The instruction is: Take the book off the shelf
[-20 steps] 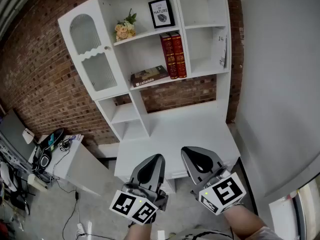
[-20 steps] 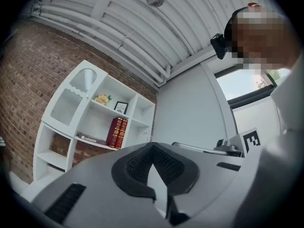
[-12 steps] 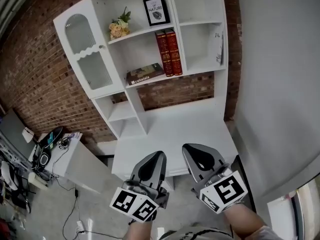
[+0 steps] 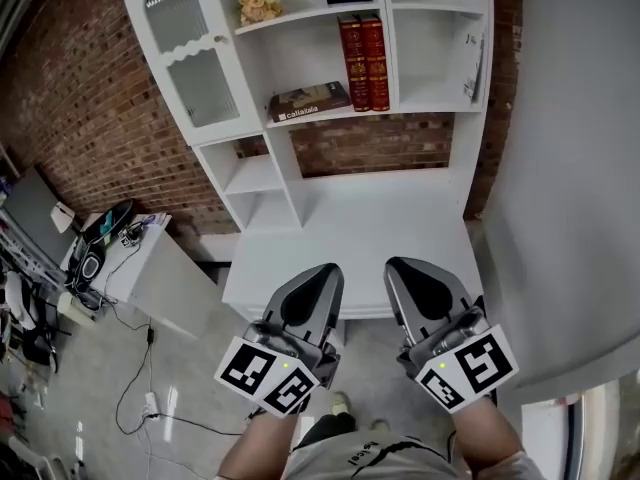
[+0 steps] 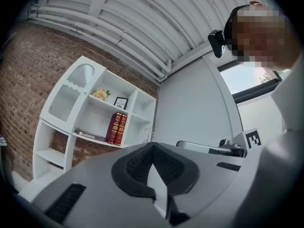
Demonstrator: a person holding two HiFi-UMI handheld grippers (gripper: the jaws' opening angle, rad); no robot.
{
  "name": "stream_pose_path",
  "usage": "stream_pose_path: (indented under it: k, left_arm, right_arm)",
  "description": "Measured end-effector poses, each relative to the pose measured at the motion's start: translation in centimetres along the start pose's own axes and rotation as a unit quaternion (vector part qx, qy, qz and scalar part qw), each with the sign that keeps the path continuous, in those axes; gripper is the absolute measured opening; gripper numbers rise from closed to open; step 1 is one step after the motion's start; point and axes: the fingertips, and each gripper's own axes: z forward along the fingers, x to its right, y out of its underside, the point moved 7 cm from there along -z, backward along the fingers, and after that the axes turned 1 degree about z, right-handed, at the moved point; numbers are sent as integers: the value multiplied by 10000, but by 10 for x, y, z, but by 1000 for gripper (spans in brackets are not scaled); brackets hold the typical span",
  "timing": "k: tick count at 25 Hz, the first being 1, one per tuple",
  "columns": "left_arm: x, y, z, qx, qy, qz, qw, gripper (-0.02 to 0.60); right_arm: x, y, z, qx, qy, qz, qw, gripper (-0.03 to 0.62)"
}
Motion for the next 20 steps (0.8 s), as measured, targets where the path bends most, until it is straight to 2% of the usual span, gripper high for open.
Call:
stream_pose_path:
  k: [5, 10, 20]
  left_arm:
    - [-26, 4, 9, 49, -112, 13, 9999, 3]
    - [-60, 13, 31, 101, -64, -48, 9999, 3]
    - [-160, 9, 90, 88, 145, -55, 9998, 3]
  right_arm:
    - [7, 10, 21, -21, -58, -86, 9999, 17]
    - [19, 23, 49, -67, -14, -243, 9997, 17]
    - [48, 45, 151, -235, 290, -428, 9984, 17]
